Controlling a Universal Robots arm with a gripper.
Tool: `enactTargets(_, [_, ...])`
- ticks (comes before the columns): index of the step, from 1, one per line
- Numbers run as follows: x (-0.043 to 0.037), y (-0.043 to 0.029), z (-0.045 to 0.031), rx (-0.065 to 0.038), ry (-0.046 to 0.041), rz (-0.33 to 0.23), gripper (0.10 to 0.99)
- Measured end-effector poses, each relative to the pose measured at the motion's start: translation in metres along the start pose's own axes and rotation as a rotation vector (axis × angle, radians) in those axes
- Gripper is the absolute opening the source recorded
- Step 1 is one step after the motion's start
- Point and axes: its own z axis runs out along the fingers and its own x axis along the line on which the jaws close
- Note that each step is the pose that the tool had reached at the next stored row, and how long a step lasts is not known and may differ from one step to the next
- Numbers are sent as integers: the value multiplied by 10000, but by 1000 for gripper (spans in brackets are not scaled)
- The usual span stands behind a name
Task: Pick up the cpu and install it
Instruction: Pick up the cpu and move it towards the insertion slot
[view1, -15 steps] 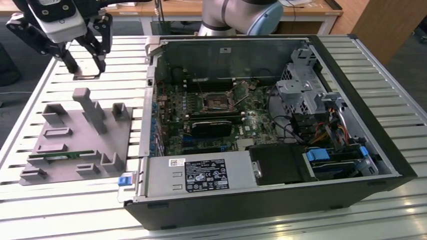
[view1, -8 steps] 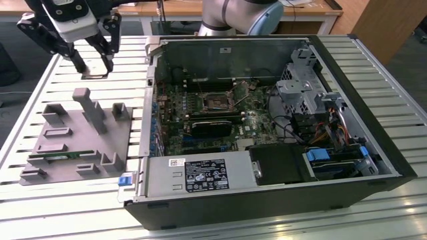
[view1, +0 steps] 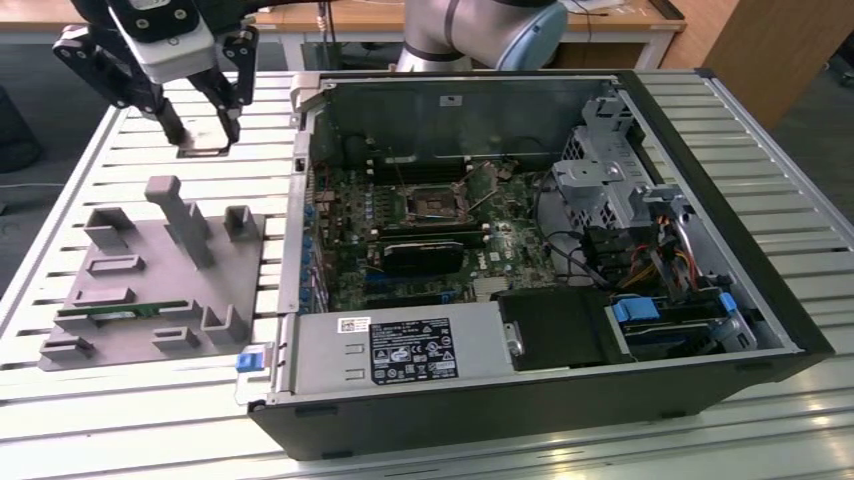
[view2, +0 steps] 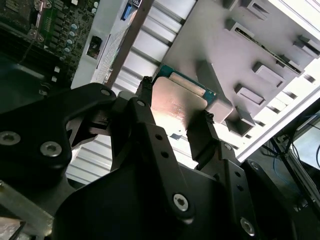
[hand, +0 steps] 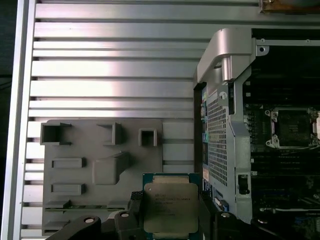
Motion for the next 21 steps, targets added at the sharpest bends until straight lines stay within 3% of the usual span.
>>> enactTargets(21, [-287,21,4,0,0,0,529])
